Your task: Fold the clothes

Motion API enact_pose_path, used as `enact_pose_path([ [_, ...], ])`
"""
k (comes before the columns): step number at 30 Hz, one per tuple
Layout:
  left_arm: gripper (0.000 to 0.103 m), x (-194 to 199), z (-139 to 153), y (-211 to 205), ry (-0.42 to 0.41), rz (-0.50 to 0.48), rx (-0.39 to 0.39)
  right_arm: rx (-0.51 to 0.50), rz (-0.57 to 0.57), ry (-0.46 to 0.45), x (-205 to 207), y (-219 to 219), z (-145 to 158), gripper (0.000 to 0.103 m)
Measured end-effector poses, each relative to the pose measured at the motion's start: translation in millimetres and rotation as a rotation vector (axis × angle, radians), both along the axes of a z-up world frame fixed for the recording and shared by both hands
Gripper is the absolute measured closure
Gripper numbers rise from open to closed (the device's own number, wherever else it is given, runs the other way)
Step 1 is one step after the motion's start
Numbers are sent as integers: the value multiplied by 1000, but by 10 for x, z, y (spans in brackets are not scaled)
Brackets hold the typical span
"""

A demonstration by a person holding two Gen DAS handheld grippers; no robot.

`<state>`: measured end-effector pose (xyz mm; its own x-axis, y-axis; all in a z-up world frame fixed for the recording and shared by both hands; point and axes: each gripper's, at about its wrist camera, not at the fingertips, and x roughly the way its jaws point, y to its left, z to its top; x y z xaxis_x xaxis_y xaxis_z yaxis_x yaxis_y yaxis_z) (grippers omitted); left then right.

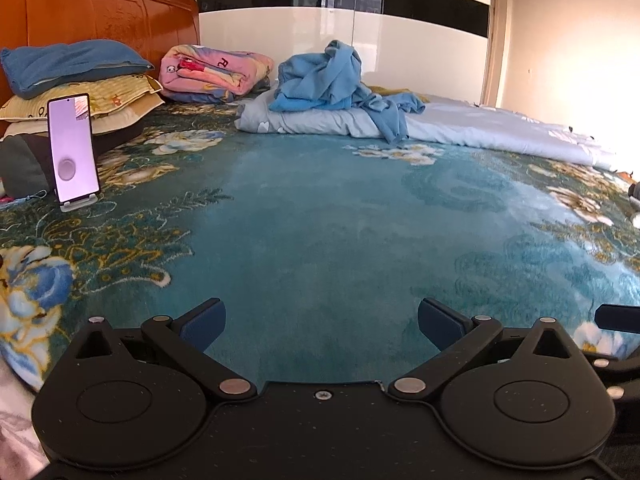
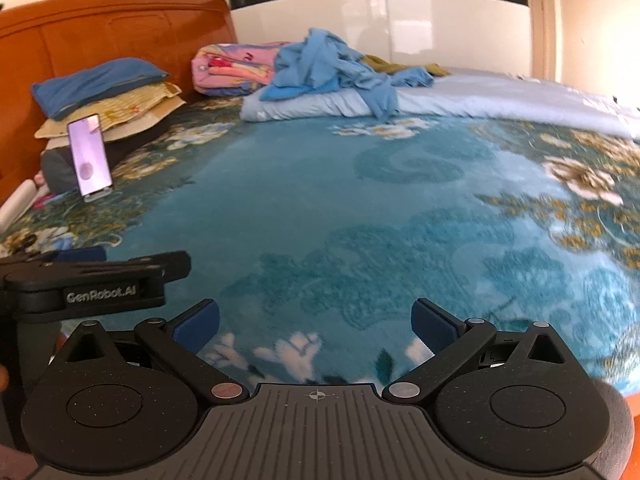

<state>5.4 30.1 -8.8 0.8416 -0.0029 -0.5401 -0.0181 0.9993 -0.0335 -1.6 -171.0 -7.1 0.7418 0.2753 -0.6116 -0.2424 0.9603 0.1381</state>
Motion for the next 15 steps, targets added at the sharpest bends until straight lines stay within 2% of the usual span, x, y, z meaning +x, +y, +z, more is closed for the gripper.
enact_pose_path([
  [15,2,19,-88,-74,45,-22,18,41,-15,48,35,-121,-97,0],
])
